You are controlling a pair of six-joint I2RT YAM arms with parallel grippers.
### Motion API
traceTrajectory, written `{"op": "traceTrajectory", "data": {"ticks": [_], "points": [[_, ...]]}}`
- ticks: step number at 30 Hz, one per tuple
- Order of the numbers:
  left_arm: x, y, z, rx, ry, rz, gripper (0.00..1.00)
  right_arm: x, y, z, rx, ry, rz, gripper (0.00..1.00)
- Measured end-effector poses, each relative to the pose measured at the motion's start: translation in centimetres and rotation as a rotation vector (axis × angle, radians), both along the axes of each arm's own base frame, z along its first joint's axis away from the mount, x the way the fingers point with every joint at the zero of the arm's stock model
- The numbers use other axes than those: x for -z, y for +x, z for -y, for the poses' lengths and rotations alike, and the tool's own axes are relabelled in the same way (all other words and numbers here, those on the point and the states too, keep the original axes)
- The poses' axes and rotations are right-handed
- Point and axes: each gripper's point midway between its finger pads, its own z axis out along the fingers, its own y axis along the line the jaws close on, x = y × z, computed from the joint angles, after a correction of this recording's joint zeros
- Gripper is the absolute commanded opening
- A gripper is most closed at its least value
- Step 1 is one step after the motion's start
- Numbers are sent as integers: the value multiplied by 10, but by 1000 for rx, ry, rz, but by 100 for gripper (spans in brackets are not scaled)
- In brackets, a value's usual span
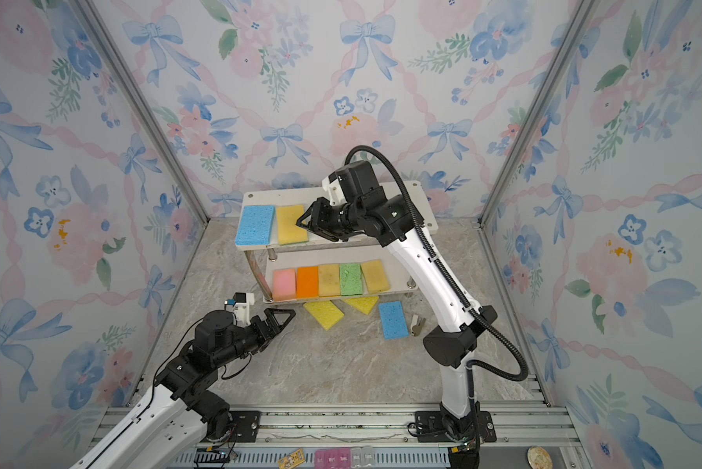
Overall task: Arrange cleaning sponges on a shelf
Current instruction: Place the cleaning sponge at the shelf, then move the cleaning sponge to the shelf.
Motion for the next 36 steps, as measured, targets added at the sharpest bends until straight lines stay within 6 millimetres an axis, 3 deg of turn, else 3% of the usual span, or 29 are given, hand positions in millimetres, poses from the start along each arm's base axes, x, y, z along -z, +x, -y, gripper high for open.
{"op": "traceTrajectory", "data": {"ticks": [7, 21, 28, 36], "points": [[2, 2, -3, 5, 4, -5, 98, 24, 12, -13, -15, -18, -40, 40], [4, 4, -6, 19, 9, -9, 98, 16, 9, -22, -26, 19, -24, 42], [4, 3, -7, 24, 7, -10, 98, 16, 10, -22, -26, 15, -22, 53], [15, 5, -4, 48, 38, -43, 98, 14, 9, -4, -27, -31, 22, 56]]}}
